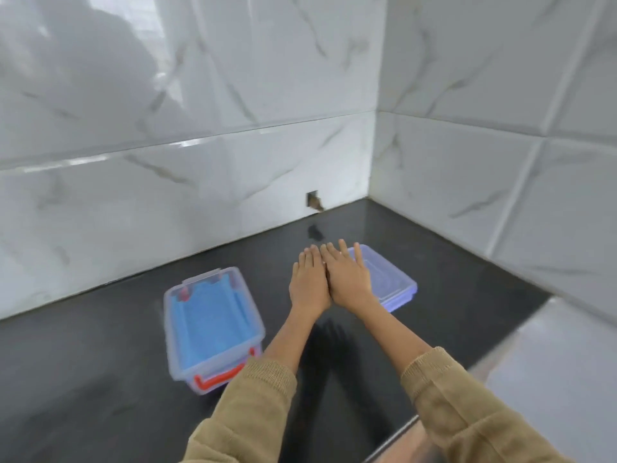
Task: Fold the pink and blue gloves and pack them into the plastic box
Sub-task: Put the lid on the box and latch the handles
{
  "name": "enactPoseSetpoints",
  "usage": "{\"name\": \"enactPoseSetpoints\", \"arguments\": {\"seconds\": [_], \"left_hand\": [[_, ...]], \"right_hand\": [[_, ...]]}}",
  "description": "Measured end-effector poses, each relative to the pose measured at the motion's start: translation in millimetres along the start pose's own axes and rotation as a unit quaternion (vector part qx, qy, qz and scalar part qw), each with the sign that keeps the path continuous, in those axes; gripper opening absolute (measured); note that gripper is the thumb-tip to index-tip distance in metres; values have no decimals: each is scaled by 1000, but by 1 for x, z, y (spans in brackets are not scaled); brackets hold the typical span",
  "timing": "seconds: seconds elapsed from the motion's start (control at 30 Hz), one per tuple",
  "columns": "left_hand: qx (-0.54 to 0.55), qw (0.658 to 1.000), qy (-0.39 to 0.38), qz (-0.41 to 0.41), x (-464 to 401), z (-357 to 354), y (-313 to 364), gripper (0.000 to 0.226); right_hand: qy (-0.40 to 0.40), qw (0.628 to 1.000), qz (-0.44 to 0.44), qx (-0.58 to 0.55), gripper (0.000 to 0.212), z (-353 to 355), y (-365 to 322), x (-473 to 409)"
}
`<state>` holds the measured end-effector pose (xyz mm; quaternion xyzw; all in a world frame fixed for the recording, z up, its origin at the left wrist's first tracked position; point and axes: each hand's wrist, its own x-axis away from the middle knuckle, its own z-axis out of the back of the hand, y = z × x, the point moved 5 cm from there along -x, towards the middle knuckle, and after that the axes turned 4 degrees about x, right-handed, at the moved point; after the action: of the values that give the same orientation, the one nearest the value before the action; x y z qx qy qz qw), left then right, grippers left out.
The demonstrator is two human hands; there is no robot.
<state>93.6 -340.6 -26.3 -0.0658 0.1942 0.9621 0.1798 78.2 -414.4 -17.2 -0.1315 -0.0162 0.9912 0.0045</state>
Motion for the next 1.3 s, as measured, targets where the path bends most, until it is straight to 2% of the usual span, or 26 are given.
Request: {"name": "enactPoseSetpoints", "arguments": {"seconds": [0.1, 0.2, 0.33, 0.47, 0.63, 0.73, 0.87, 0.93, 1.03, 1.07, 1.13, 1.23, 1.3], "left_hand": [[70, 995, -70, 25, -10, -45, 31, 59], [119, 982, -116, 93, -5, -86, 38, 65], [120, 976, -106, 150, 2, -114, 34, 72], [106, 976, -86, 169, 0, -116, 35, 68], [95, 977, -88, 169, -6, -118, 32, 64], [113, 978, -97, 147, -6, -121, 25, 65], [164, 969, -113, 147, -3, -122, 20, 65], [237, 951, -106, 167, -2, -116, 18, 65], [413, 888, -69, 192, -3, -102, 15, 66], [446, 871, -55, 199, 0, -94, 12, 66], [466, 861, -29, 202, 2, -79, 14, 62], [470, 860, 37, 196, 3, -39, 5, 57], [456, 868, 74, 180, 2, -3, -10, 54]], "right_hand": [[-46, 995, -83, -14, 50, -18, 61, 10], [-93, 979, -170, -55, 49, -43, 110, 25], [-138, 957, -230, -110, 51, -68, 146, 36], [-147, 940, -263, -160, 52, -78, 156, 33], [-108, 928, -289, -207, 47, -89, 151, 26], [-47, 912, -327, -244, 42, -91, 150, 31], [19, 907, -333, -258, 41, -91, 148, 48], [34, 901, -328, -281, 40, -90, 146, 50], [56, 890, -305, -333, 37, -86, 142, 49], [61, 881, -303, -359, 36, -85, 139, 49], [74, 847, -315, -423, 36, -84, 133, 52], [90, 795, -321, -506, 40, -78, 99, 47], [107, 775, -305, -544, 39, -68, 68, 39]]}}
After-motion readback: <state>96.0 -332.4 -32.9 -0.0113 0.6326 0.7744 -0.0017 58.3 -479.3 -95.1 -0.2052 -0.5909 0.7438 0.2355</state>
